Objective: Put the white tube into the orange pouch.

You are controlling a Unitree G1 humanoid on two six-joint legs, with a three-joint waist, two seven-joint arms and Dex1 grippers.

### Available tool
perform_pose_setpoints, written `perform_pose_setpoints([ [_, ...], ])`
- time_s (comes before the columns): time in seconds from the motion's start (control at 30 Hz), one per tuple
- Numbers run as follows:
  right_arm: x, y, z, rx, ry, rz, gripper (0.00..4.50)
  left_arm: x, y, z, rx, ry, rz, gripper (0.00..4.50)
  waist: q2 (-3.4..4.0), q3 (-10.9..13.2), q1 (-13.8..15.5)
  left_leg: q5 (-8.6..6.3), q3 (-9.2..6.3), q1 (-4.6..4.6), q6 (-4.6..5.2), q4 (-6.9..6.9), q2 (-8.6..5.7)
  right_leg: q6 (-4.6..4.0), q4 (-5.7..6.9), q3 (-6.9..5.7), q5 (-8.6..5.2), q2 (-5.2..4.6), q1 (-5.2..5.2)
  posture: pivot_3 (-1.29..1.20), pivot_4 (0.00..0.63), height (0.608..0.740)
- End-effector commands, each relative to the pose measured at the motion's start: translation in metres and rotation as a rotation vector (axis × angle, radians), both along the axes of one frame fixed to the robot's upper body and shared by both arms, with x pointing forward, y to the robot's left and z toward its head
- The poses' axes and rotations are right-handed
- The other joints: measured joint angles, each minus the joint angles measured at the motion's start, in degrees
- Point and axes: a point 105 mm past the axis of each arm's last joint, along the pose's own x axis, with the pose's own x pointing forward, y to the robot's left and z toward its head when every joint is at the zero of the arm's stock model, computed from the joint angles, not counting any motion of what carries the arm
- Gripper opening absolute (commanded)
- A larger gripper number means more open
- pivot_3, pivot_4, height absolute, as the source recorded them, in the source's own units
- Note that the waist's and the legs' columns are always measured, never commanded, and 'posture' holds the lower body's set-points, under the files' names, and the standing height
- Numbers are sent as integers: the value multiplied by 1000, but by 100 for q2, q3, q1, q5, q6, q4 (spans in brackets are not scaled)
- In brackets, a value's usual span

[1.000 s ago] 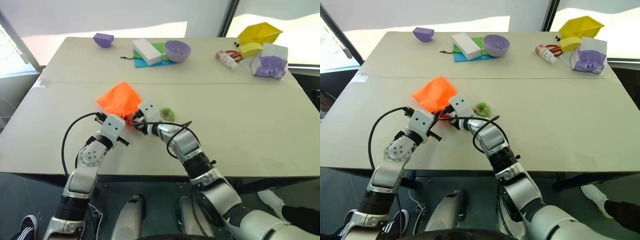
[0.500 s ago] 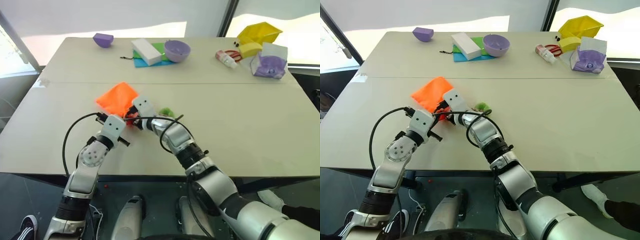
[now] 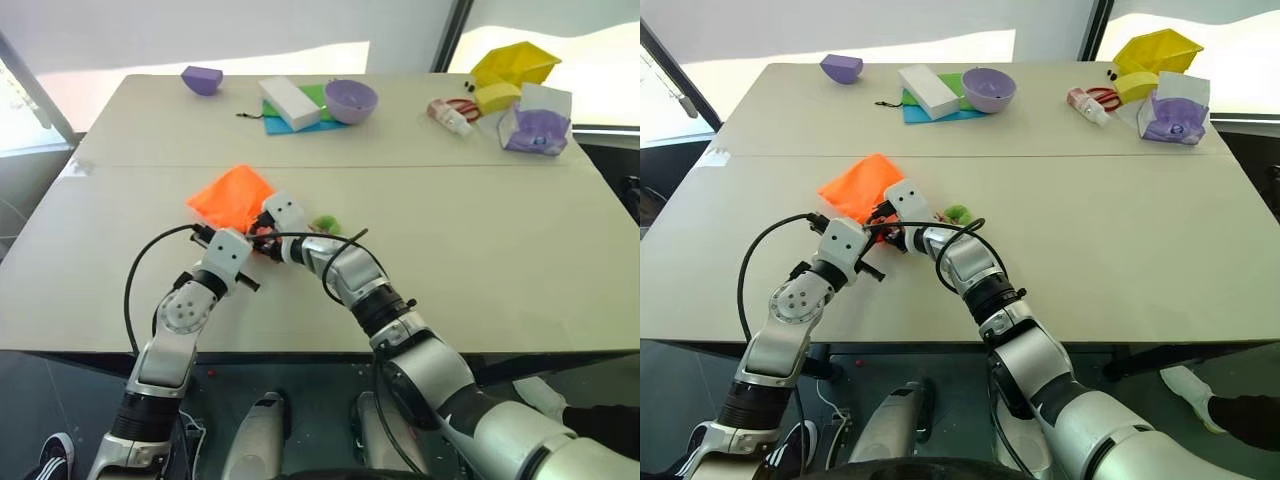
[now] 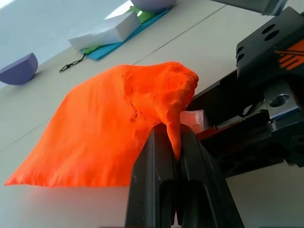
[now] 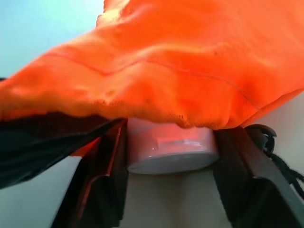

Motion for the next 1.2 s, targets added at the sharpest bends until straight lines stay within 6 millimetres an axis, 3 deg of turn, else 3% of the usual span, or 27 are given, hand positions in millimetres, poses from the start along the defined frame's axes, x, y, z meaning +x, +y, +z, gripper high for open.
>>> perform_pose_setpoints([
  [0.03,-21,36,23,115,-15,93,4264,-3,-6,5,-1,-19,-25,0,0,0,-5,0,0,0,0,0,0,0,1,0,0,0,0,0,150,740],
  [0.2,-40,26,25,104,-11,219,4429,-5,-3,2,2,-10,-17,0,0,0,1,0,-1,-1,0,0,0,0,0,0,0,0,0,0,150,740],
  [0.33,-62,10,26,93,11,319,4429,-6,0,0,6,-2,-11,0,0,0,-6,0,1,-5,0,-5,-1,3,-2,1,-2,-4,-5,0,150,740],
  [0.43,-65,-7,25,50,-7,328,4429,-7,2,-1,10,4,-11,0,-1,0,-12,0,0,-4,0,-4,-1,3,-1,1,-2,-4,-4,0,150,740],
  [0.57,-51,-33,29,17,-64,256,4429,-10,10,-7,28,20,-3,0,-1,-1,-7,0,-4,-2,0,-4,1,1,-1,-1,-2,0,-3,0,150,740],
  [0.7,-52,-55,32,-49,-138,299,4429,-13,20,-7,47,25,11,0,-2,-1,1,0,-2,0,0,-2,0,0,-3,1,-2,-3,0,0,150,740],
  [0.8,-48,-73,46,-3,-144,275,4429,-16,29,-8,66,32,23,0,-2,-1,-5,0,-1,-2,0,-2,0,2,-10,1,-2,-4,2,0,150,740],
  [0.97,-36,-95,61,-17,-319,216,4429,-25,50,-10,99,50,44,0,-2,-1,-13,0,1,-5,0,-6,3,2,-14,2,-2,-4,-2,0,150,740],
  [1.2,-8,-100,33,-63,-306,86,4429,-27,56,-12,116,57,45,0,-2,-1,3,0,5,-4,0,-4,3,-9,-20,3,-7,-9,3,0,150,740],
])
